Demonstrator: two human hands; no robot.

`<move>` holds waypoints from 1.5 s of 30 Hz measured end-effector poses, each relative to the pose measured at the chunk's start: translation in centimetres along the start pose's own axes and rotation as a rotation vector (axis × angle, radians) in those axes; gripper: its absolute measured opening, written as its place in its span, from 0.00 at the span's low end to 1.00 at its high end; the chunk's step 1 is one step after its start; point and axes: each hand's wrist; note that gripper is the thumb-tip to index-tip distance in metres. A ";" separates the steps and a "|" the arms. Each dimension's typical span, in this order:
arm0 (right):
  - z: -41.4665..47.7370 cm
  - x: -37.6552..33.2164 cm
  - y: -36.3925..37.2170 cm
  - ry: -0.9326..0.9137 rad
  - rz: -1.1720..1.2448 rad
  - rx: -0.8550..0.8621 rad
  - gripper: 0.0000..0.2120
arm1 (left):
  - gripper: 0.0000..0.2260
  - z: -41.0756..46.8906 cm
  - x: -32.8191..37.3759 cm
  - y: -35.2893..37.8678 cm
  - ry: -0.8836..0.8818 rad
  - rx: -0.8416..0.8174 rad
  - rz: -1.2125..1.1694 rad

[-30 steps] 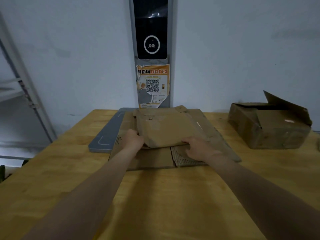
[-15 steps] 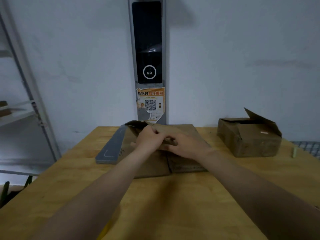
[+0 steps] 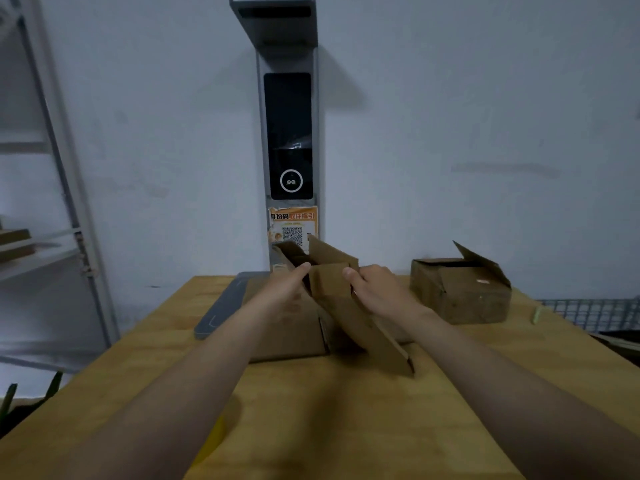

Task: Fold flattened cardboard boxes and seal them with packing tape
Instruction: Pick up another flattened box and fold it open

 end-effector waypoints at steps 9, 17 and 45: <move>-6.4 -1.4 -0.8 0.019 0.273 0.112 0.31 | 0.34 -4.2 2.1 3.0 0.011 0.013 -0.065; -11.8 -0.7 -0.4 -0.003 0.320 0.213 0.31 | 0.16 -6.9 1.5 2.2 0.132 0.119 0.043; -12.4 3.6 -1.2 0.231 0.467 0.224 0.25 | 0.18 -5.5 -5.4 1.4 0.237 0.115 -0.106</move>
Point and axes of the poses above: each hand's wrist, its own z-axis towards the middle knuckle, its own y-axis out of the palm, x = y × z, and after that the axes turned 5 degrees about -x, right-handed
